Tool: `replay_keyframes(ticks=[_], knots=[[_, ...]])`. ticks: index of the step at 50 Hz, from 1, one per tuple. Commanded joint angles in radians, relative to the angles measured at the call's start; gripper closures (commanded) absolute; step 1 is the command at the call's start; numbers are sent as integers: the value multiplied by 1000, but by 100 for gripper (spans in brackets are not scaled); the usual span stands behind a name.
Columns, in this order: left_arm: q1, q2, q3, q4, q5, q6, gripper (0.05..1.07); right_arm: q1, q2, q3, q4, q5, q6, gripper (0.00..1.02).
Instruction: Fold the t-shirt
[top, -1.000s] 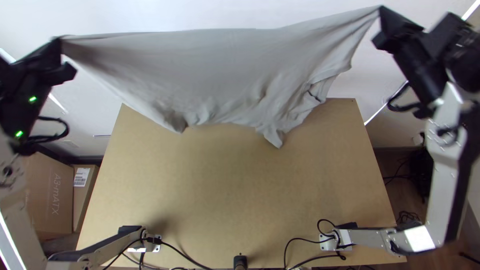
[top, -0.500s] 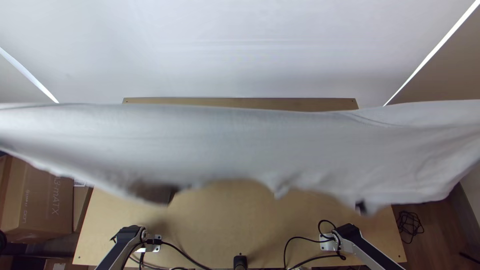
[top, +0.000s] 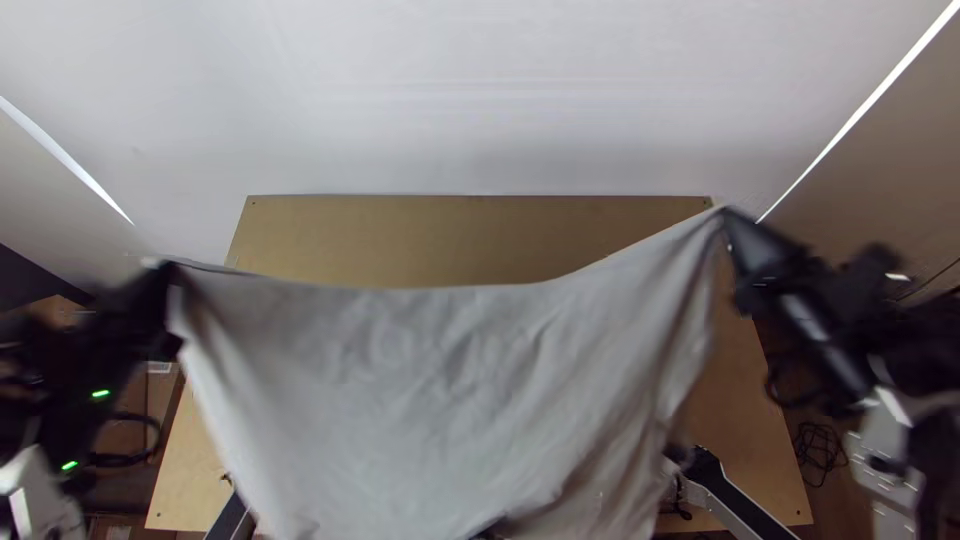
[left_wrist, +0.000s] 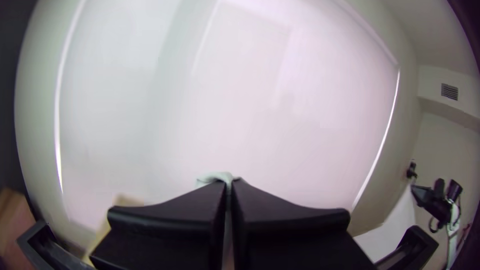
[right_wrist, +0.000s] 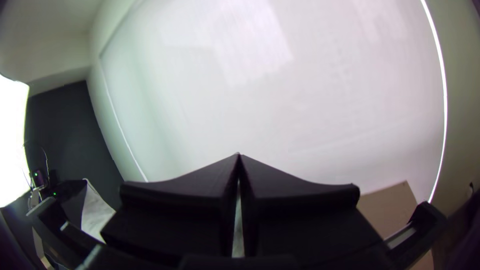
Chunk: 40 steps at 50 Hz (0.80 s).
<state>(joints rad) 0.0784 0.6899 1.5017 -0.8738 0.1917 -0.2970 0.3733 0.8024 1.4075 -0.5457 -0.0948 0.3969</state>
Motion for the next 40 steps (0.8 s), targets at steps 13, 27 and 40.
replay_keyframes(ticks=[13,27,40], knots=[[-34,-52,-571,156,57,36,105,-10,-3,-487,213,10,59,100],[-55,243,-647,449,38,50,105,-109,287,-522,385,12,43,100],[-69,597,-558,630,29,59,105,-188,624,-372,463,12,14,100]])
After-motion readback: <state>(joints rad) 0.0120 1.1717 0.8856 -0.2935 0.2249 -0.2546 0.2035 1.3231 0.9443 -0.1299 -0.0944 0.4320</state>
